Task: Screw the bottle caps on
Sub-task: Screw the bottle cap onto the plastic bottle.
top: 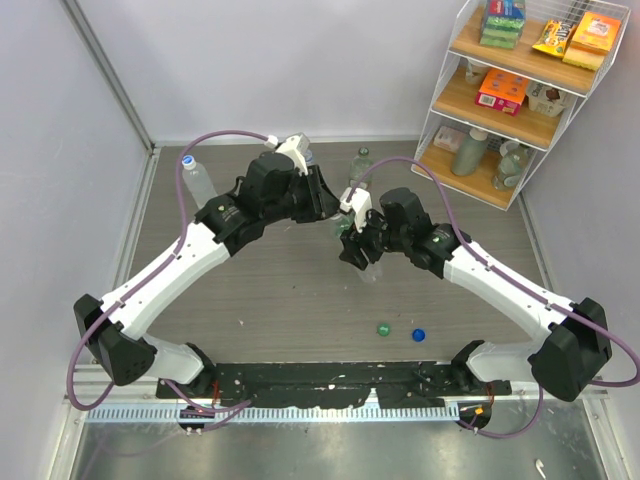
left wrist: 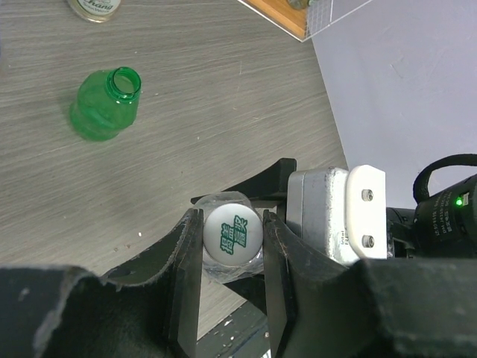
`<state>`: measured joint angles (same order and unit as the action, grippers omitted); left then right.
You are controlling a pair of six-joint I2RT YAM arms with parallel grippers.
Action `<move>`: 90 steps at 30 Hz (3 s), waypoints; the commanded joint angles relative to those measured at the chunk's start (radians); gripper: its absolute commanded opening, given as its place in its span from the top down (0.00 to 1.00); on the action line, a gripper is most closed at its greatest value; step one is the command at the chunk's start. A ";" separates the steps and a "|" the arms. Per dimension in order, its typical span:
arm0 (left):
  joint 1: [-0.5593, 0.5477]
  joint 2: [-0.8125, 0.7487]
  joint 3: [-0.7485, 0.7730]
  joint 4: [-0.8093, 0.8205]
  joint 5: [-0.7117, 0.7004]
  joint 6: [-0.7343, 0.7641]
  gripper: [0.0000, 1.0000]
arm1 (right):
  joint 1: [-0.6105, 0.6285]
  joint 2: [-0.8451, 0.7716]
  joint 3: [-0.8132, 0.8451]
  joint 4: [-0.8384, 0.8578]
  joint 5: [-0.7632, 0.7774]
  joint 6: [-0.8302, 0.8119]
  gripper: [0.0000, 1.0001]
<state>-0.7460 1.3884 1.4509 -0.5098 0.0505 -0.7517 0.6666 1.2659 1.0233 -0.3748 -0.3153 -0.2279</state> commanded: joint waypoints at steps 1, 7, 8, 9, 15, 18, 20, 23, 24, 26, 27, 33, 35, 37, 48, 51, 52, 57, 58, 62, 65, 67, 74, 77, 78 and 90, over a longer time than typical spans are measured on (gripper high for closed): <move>-0.003 -0.026 0.006 0.031 0.050 0.031 0.91 | 0.007 -0.014 0.054 0.031 -0.013 0.002 0.99; 0.002 -0.086 -0.095 0.128 0.328 0.176 0.99 | 0.004 -0.054 0.058 0.031 -0.206 -0.051 0.99; 0.004 -0.101 -0.118 0.154 0.354 0.204 1.00 | 0.007 -0.066 0.060 0.031 -0.232 -0.060 0.99; 0.008 -0.115 -0.147 0.172 0.379 0.241 1.00 | 0.005 -0.071 0.061 0.037 -0.279 -0.073 0.99; 0.103 -0.149 -0.253 0.339 0.710 0.313 1.00 | -0.001 -0.094 0.081 0.042 -0.470 -0.157 0.99; 0.128 -0.147 -0.302 0.456 0.871 0.324 1.00 | -0.009 -0.106 0.086 0.040 -0.586 -0.220 0.99; 0.129 -0.140 -0.320 0.504 0.992 0.359 1.00 | -0.010 -0.109 0.090 0.039 -0.637 -0.244 0.99; 0.128 -0.131 -0.316 0.502 1.109 0.425 1.00 | -0.010 -0.103 0.113 0.011 -0.686 -0.278 0.99; 0.129 -0.137 -0.308 0.444 1.141 0.501 1.00 | -0.010 -0.103 0.119 -0.004 -0.705 -0.297 0.99; 0.129 -0.153 -0.294 0.349 1.152 0.658 1.00 | -0.012 -0.103 0.127 -0.019 -0.719 -0.310 0.99; 0.129 -0.161 -0.294 0.328 1.146 0.699 1.00 | -0.012 -0.103 0.129 -0.019 -0.723 -0.310 0.99; 0.129 -0.117 -0.227 0.111 1.149 0.916 0.95 | -0.010 -0.100 0.133 -0.035 -0.778 -0.338 0.99; 0.128 -0.076 -0.186 0.030 1.183 0.954 0.92 | -0.010 -0.100 0.135 -0.038 -0.785 -0.343 0.99; 0.128 -0.042 -0.143 -0.053 1.235 1.043 0.90 | -0.010 -0.103 0.133 -0.044 -0.795 -0.356 0.99; 0.128 0.020 -0.054 -0.194 1.246 1.197 0.59 | -0.010 -0.129 0.126 -0.072 -0.834 -0.398 0.99; 0.128 0.012 -0.055 -0.116 1.226 1.103 0.34 | -0.012 -0.135 0.124 -0.072 -0.806 -0.387 0.99; 0.129 0.005 -0.064 -0.081 1.214 1.062 0.14 | -0.009 -0.137 0.123 -0.070 -0.782 -0.381 0.99; 0.129 -0.087 -0.154 0.106 1.077 0.916 0.00 | -0.010 -0.143 0.121 -0.052 -0.668 -0.317 0.99; 0.128 -0.115 -0.185 0.175 1.034 0.861 0.00 | -0.010 -0.142 0.118 -0.033 -0.653 -0.280 0.99; 0.126 -0.227 -0.293 0.345 0.769 0.708 0.00 | -0.010 -0.152 0.093 0.039 -0.503 -0.154 0.99; 0.128 -0.287 -0.316 0.372 0.551 0.589 0.00 | -0.010 -0.152 0.081 0.040 -0.365 -0.082 0.99; 0.126 -0.307 -0.310 0.372 0.503 0.560 0.00 | -0.009 -0.148 0.080 0.042 -0.291 -0.050 0.99; 0.122 -0.322 -0.245 0.350 0.226 0.364 0.01 | -0.010 -0.151 0.054 0.042 -0.190 -0.044 0.99; 0.120 -0.307 -0.227 0.346 0.180 0.322 0.02 | -0.010 -0.140 0.064 0.025 -0.165 -0.044 0.99; 0.122 -0.299 -0.222 0.346 0.190 0.318 0.02 | -0.010 -0.132 0.067 0.024 -0.151 -0.041 0.99; 0.117 -0.183 -0.173 0.404 0.235 0.166 0.07 | -0.010 -0.059 0.092 -0.009 -0.082 -0.031 0.99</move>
<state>-0.6228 1.1690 1.2285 -0.1795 0.3027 -0.5072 0.6537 1.2076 1.0725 -0.3935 -0.4217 -0.2714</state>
